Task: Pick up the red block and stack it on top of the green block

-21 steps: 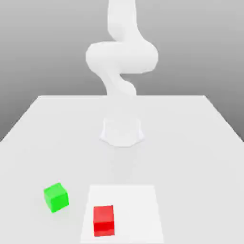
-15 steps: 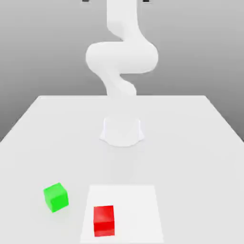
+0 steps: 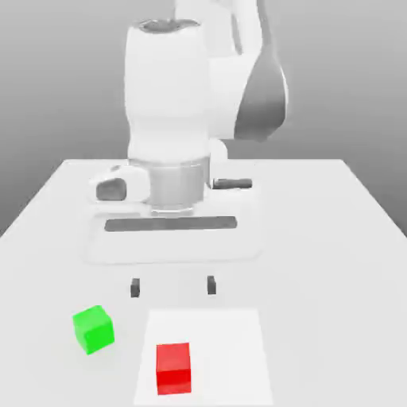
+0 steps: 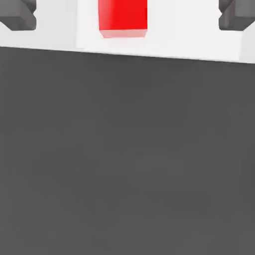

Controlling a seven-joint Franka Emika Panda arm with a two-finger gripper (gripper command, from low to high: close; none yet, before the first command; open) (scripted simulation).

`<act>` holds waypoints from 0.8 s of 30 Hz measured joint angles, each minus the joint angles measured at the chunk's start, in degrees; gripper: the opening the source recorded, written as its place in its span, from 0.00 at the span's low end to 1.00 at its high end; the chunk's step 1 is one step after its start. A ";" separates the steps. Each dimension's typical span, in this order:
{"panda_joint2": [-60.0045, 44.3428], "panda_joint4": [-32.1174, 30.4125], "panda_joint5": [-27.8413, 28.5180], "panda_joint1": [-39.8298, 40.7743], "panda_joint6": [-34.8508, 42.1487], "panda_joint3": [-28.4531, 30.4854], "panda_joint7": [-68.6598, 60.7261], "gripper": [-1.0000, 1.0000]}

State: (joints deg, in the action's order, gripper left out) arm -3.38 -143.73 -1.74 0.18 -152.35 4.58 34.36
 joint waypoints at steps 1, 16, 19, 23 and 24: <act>-2.08 -0.51 -0.08 0.12 -0.88 0.04 -0.49 0.50; -15.37 -0.18 -1.63 1.54 -10.23 -1.38 -2.54 0.00; -9.79 -1.05 -0.49 1.28 -5.54 -0.89 -1.71 0.00; -2.14 -4.76 1.60 5.63 -1.69 2.84 -7.30 0.00; -0.31 -6.03 2.07 8.65 -1.15 4.22 -9.73 0.00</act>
State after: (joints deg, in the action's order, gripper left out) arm -3.68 -149.76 0.33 8.83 -153.50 8.80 24.63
